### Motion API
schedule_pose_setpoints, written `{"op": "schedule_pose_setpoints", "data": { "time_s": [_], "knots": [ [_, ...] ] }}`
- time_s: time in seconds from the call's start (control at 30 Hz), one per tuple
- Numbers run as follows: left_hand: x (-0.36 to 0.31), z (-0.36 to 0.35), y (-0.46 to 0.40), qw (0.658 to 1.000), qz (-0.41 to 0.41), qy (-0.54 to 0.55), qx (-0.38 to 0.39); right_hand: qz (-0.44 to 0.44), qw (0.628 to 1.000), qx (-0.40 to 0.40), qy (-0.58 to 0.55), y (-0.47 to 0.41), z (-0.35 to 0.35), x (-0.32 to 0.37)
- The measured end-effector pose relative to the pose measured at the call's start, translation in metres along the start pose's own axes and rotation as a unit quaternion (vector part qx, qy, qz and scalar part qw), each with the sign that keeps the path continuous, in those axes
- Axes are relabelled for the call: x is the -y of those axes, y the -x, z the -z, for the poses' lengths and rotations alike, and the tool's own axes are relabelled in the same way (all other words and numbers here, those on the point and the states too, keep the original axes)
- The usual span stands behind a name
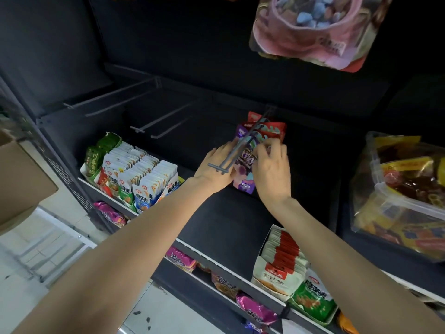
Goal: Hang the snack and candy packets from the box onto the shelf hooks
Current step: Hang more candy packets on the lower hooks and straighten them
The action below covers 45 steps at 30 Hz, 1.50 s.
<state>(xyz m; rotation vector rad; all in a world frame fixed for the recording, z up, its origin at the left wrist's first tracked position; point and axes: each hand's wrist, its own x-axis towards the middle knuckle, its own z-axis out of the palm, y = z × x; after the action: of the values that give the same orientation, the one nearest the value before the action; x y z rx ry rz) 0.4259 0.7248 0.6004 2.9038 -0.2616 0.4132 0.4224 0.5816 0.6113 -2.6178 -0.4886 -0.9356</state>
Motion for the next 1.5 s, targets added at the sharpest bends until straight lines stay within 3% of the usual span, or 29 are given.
{"op": "schedule_pose_setpoints", "data": {
  "time_s": [0.13, 0.3, 0.43, 0.7, 0.93, 1.07, 1.23, 1.37, 1.5],
  "knots": [
    [0.005, 0.009, 0.011, 1.000, 0.005, 0.005, -0.010, 0.017, 0.998, 0.063, -0.007, 0.020, 0.003, 0.016],
    [0.035, 0.035, 0.054, 0.998, 0.043, -0.029, -0.039, -0.015, 0.962, 0.258, -0.087, 0.032, -0.009, 0.057],
    [0.091, 0.059, 0.104, 0.988, 0.139, -0.015, -0.058, 0.046, 0.953, 0.268, -0.136, 0.026, -0.029, 0.124],
    [0.259, 0.127, 0.210, 0.928, 0.345, 0.049, -0.134, 0.158, 0.921, 0.301, -0.191, -0.007, -0.080, 0.341],
    [0.429, 0.192, 0.291, 0.874, 0.463, 0.037, -0.141, 0.231, 0.868, 0.372, -0.232, -0.032, -0.148, 0.552],
    [0.528, 0.211, 0.326, 0.853, 0.508, 0.020, -0.117, 0.261, 0.848, 0.395, -0.239, -0.047, -0.192, 0.648],
    [0.653, 0.206, 0.354, 0.815, 0.568, 0.080, -0.085, 0.282, 0.825, 0.426, -0.241, -0.069, -0.269, 0.742],
    [0.737, 0.177, 0.361, 0.800, 0.592, 0.098, -0.018, 0.296, 0.805, 0.479, -0.189, -0.089, -0.351, 0.798],
    [0.794, 0.143, 0.350, 0.779, 0.611, 0.121, 0.077, 0.311, 0.753, 0.570, -0.103, -0.096, -0.431, 0.823]
  ]
}}
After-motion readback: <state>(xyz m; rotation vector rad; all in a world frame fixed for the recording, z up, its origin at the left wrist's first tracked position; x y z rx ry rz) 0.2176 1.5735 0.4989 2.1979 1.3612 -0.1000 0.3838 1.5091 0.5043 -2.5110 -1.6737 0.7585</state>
